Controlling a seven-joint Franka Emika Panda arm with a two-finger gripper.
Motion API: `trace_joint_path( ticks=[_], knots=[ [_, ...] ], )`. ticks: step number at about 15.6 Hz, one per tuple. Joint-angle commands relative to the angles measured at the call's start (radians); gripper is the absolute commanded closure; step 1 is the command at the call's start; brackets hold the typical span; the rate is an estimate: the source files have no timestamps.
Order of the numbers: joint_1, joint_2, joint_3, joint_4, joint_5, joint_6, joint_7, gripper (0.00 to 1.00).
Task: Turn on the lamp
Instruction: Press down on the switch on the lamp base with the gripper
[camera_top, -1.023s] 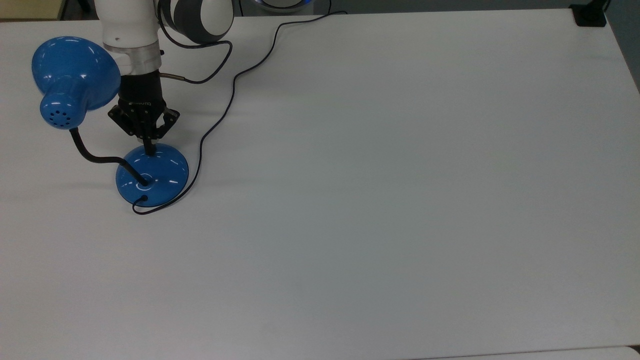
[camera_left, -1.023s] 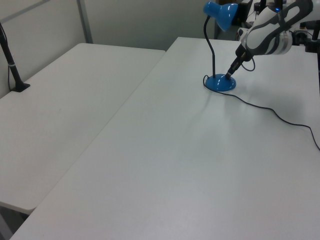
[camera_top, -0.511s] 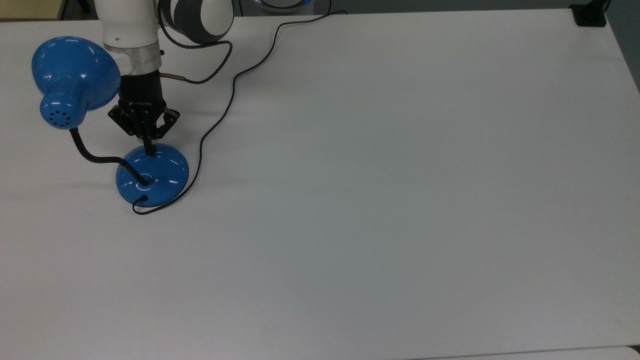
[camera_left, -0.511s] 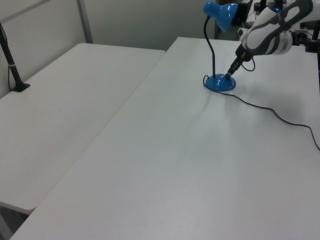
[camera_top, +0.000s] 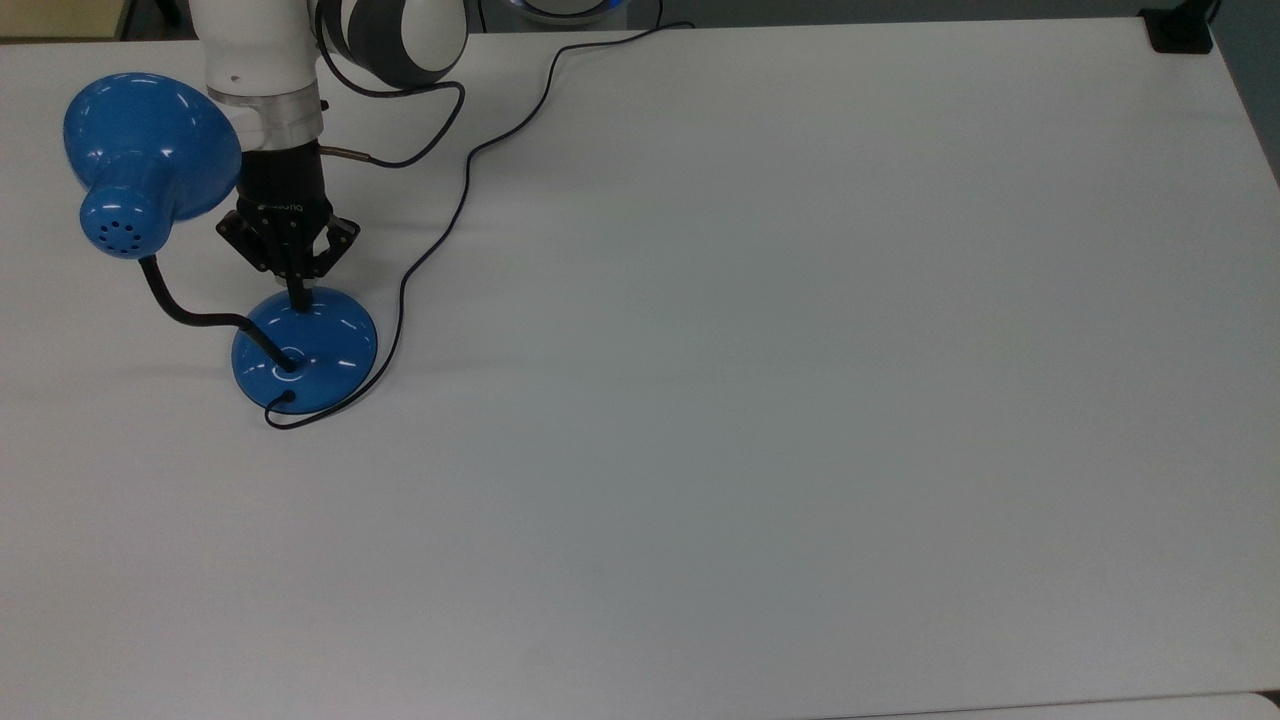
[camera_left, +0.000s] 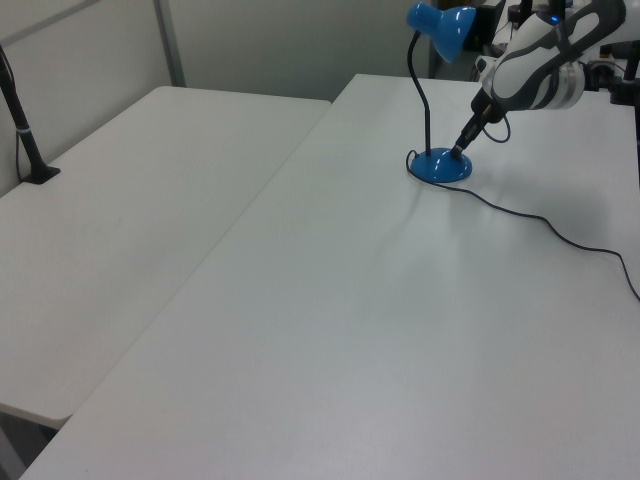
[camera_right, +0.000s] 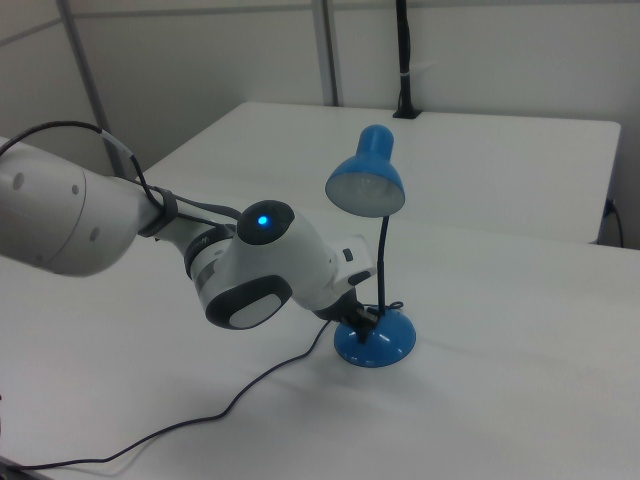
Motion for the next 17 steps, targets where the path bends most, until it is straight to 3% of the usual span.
trace_joint_path(
  ticks=[1, 13, 17],
  knots=[
    [0.007, 0.029, 0.000, -0.004, 0.032, 0.026, -0.037, 1.00],
    [0.004, 0.041, 0.000, 0.007, 0.032, 0.025, -0.039, 1.00],
    [0.002, -0.016, 0.000, -0.007, 0.032, 0.012, -0.037, 1.00]
  ],
)
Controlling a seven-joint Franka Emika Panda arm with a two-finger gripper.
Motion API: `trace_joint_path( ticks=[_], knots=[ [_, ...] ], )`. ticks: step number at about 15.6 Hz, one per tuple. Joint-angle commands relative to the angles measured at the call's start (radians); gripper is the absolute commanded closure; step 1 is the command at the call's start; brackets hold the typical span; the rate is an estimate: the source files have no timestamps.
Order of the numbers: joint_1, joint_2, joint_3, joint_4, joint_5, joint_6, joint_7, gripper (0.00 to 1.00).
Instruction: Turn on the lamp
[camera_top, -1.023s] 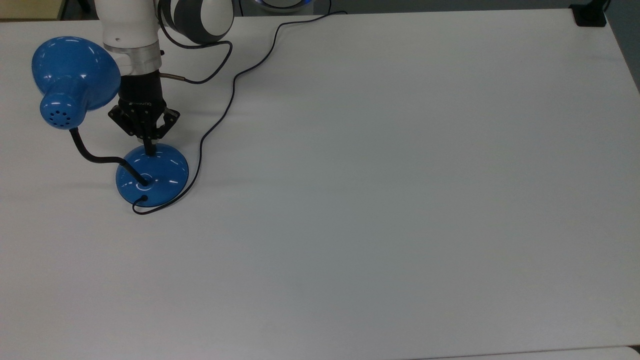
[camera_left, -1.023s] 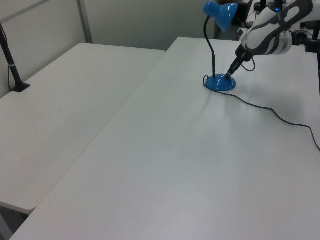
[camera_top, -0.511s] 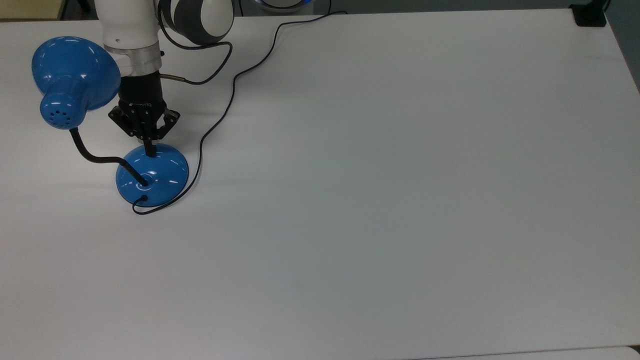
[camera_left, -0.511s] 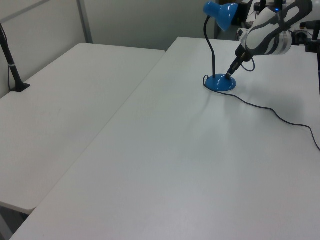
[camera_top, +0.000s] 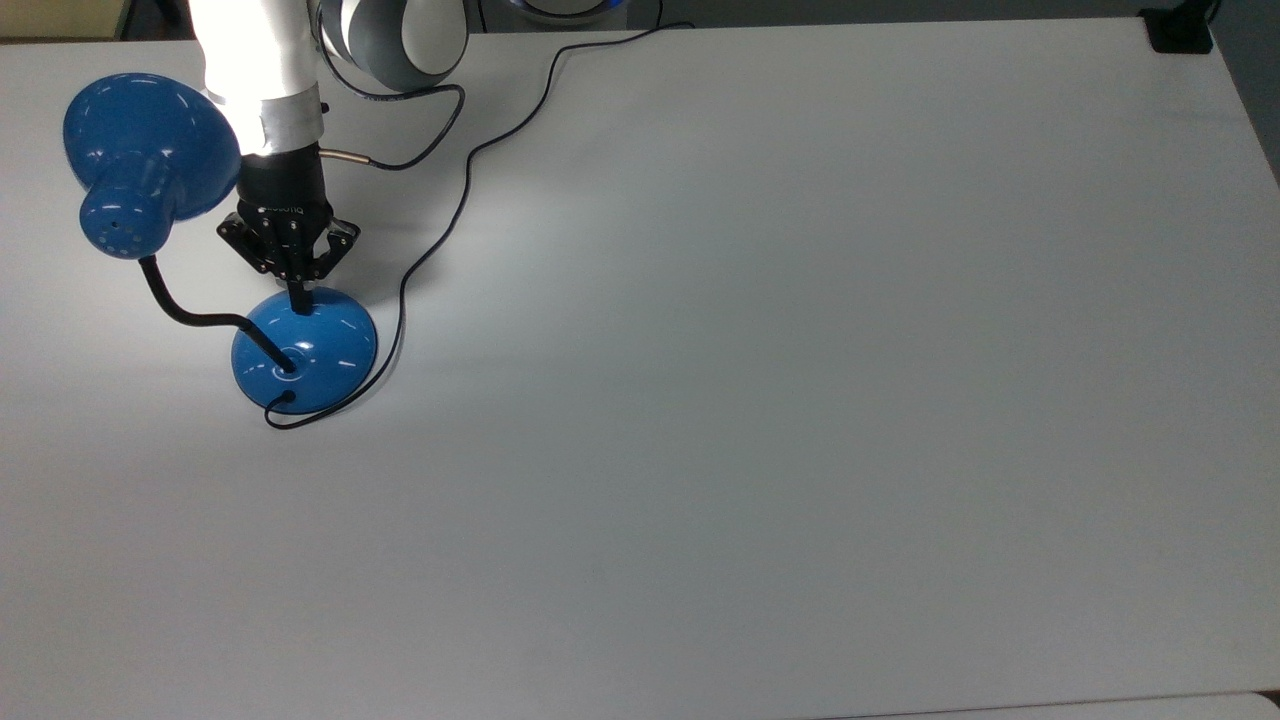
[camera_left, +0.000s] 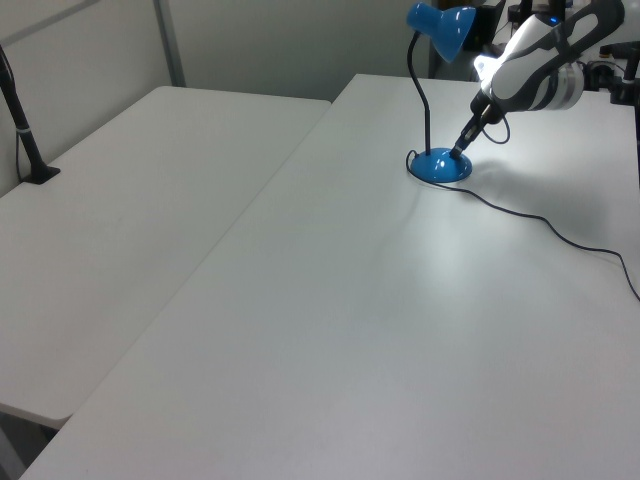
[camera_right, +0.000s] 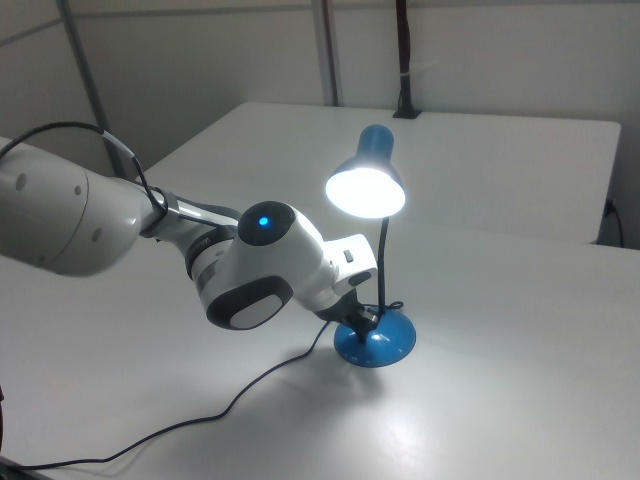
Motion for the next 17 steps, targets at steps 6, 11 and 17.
trace_joint_path(
  ticks=[6, 11, 17],
  knots=[
    [-0.043, -0.152, -0.001, -0.026, 0.029, -0.213, -0.096, 1.00],
    [-0.081, -0.221, -0.006, -0.020, -0.081, -0.501, -0.112, 1.00],
    [-0.095, -0.342, -0.012, 0.176, -0.238, -1.119, -0.019, 0.99]
  ],
)
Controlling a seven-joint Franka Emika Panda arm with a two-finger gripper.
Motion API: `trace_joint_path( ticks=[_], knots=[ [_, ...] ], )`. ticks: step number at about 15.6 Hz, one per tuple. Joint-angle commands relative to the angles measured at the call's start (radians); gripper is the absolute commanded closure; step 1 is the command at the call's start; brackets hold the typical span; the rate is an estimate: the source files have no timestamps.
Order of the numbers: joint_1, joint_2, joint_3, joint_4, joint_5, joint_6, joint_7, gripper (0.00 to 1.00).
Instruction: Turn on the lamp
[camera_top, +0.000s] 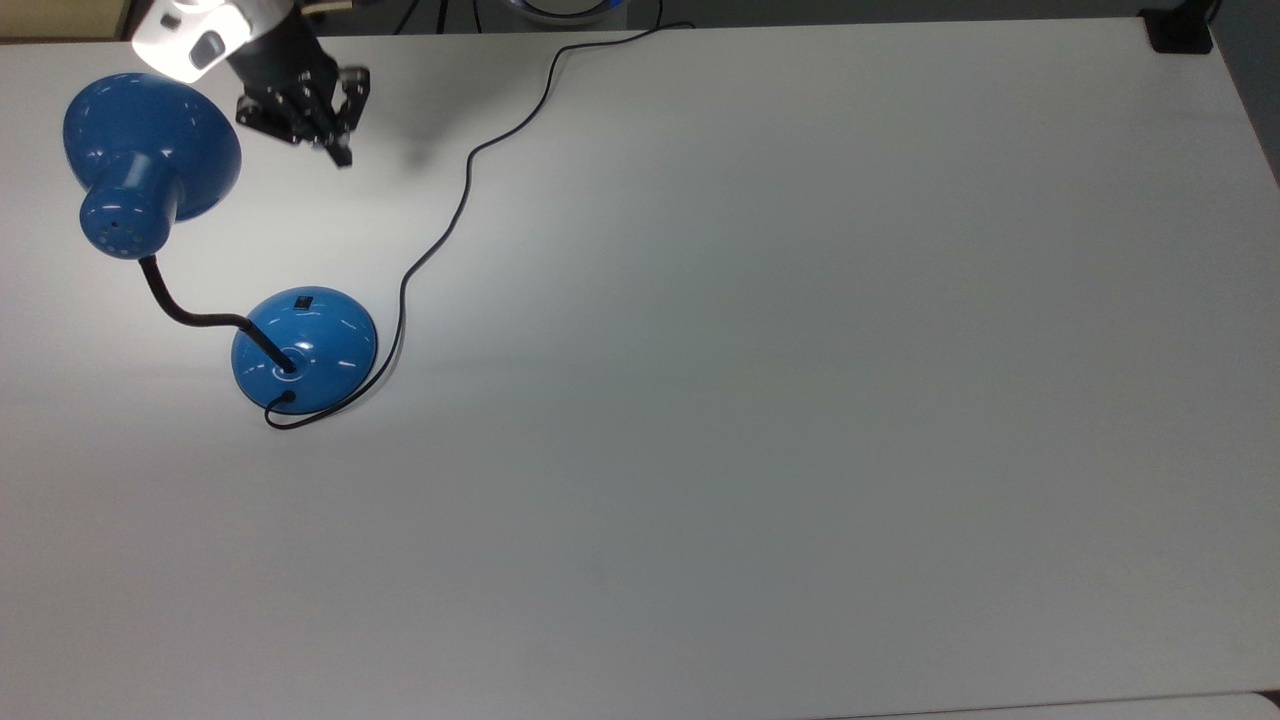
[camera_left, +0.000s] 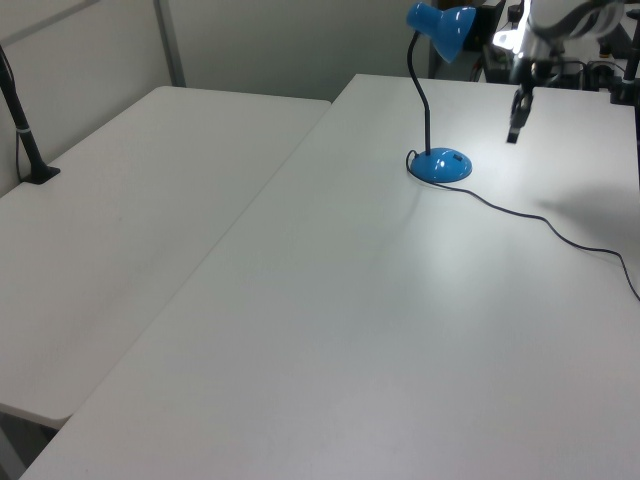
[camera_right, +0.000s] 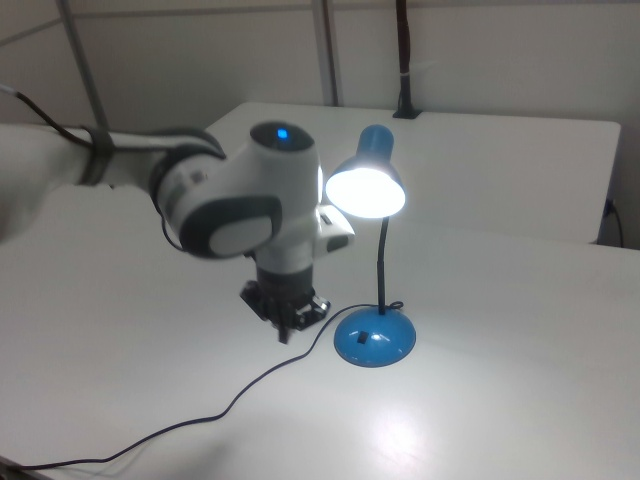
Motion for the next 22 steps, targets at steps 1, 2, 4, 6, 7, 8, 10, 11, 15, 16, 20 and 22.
trace_joint_path(
  ticks=[1, 2, 4, 6, 7, 8, 10, 11, 15, 16, 20, 22],
  knots=[
    [0.007, -0.057, -0.004, 0.180, -0.038, -0.355, 0.136, 0.98],
    [0.013, -0.059, -0.002, 0.226, -0.044, -0.400, 0.215, 0.96],
    [0.056, -0.062, -0.002, 0.310, -0.050, -0.451, 0.354, 0.89],
    [0.116, -0.062, -0.002, 0.376, -0.077, -0.462, 0.452, 0.76],
    [0.145, -0.060, -0.002, 0.399, -0.090, -0.457, 0.481, 0.66],
    [0.169, -0.059, -0.002, 0.424, -0.093, -0.453, 0.489, 0.35],
    [0.218, -0.057, -0.002, 0.461, -0.125, -0.451, 0.486, 0.00],
    [0.238, -0.054, -0.004, 0.479, -0.159, -0.448, 0.486, 0.00],
    [0.277, -0.036, -0.004, 0.486, -0.179, -0.431, 0.494, 0.00],
    [0.283, -0.023, -0.004, 0.486, -0.182, -0.399, 0.494, 0.00],
    [0.285, -0.025, 0.004, 0.481, -0.199, -0.379, 0.497, 0.00],
    [0.285, -0.023, 0.008, 0.484, -0.199, -0.381, 0.524, 0.00]
  ],
)
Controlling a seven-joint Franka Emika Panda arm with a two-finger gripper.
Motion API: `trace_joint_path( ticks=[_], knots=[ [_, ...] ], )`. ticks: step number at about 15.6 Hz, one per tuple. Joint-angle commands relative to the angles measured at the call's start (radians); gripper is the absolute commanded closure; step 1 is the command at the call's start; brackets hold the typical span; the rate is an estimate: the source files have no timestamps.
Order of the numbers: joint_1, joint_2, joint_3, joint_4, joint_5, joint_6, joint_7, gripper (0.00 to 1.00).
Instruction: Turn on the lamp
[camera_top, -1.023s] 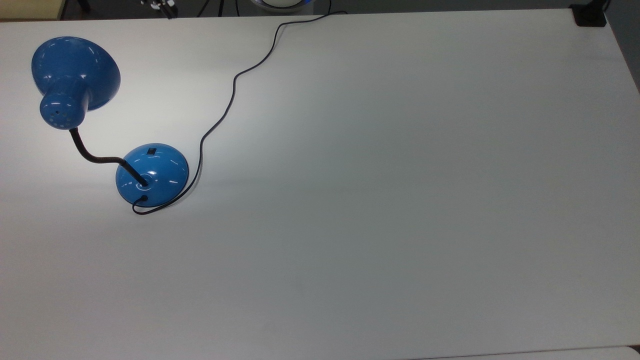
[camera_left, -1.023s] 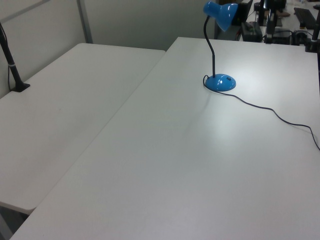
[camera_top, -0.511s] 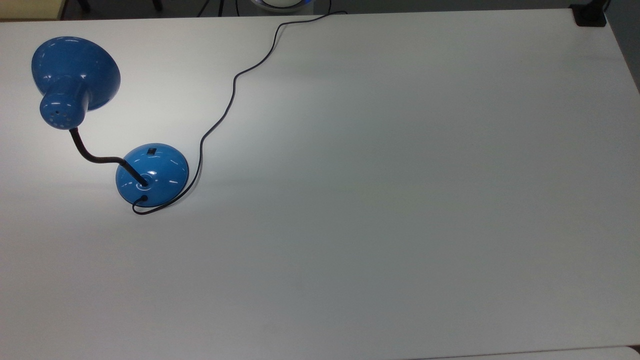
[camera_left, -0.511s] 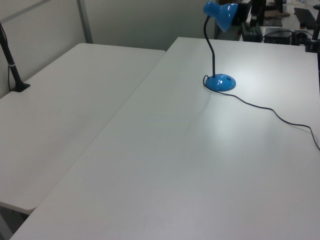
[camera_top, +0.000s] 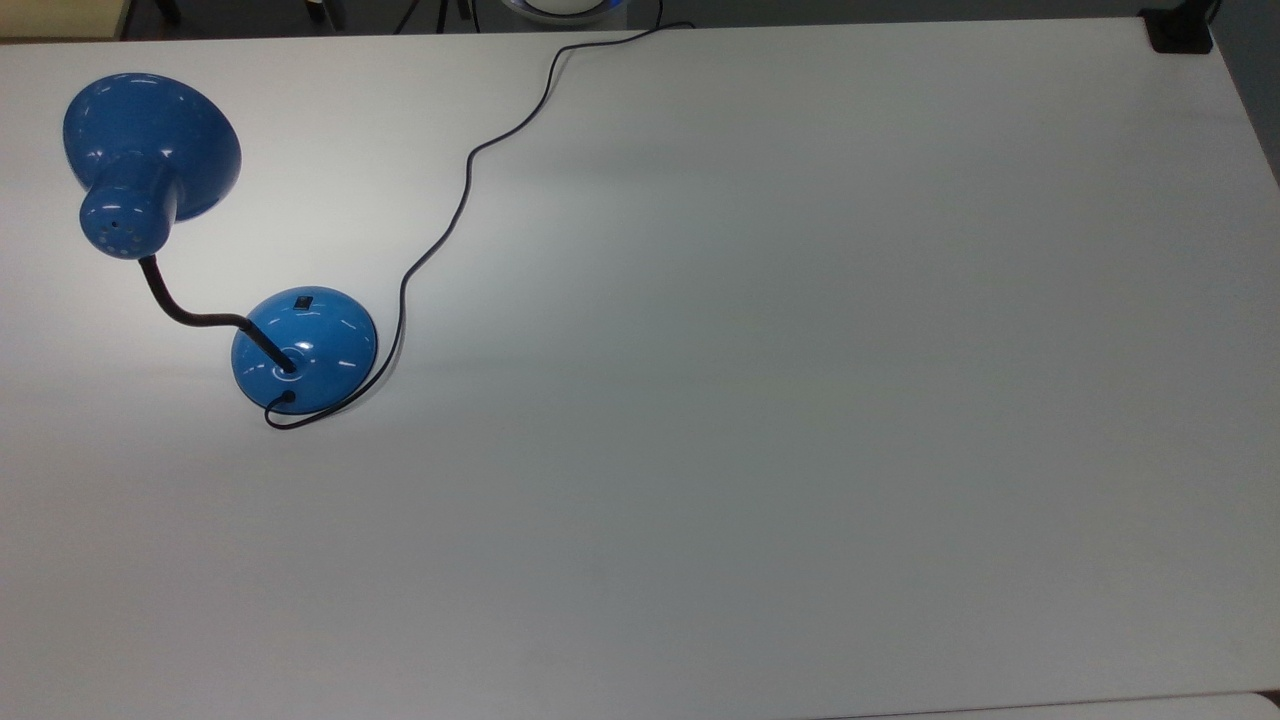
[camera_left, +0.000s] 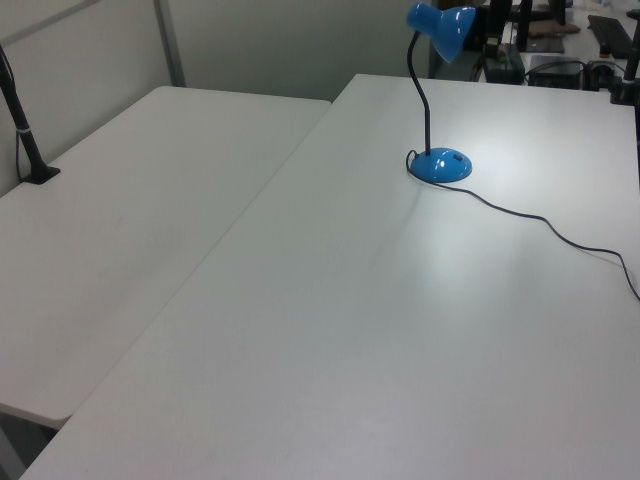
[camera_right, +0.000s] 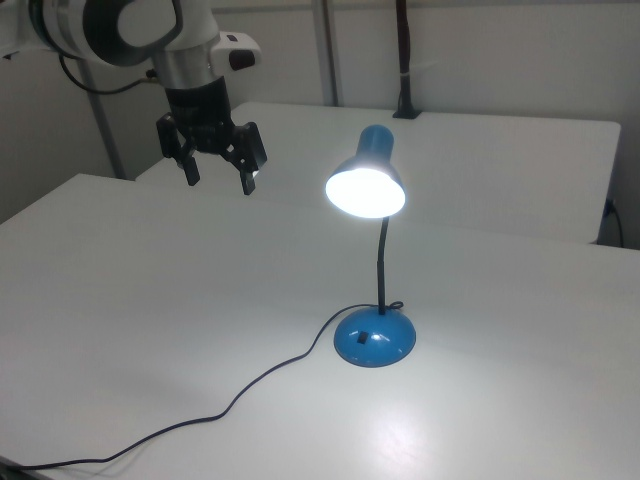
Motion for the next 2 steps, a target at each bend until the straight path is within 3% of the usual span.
trace_joint_path(
  ticks=[1, 2],
  knots=[
    [0.016, 0.001, 0.001, 0.018, -0.026, 0.001, 0.054, 0.00],
    [0.016, 0.004, 0.001, 0.020, -0.026, 0.001, 0.060, 0.00]
  ],
)
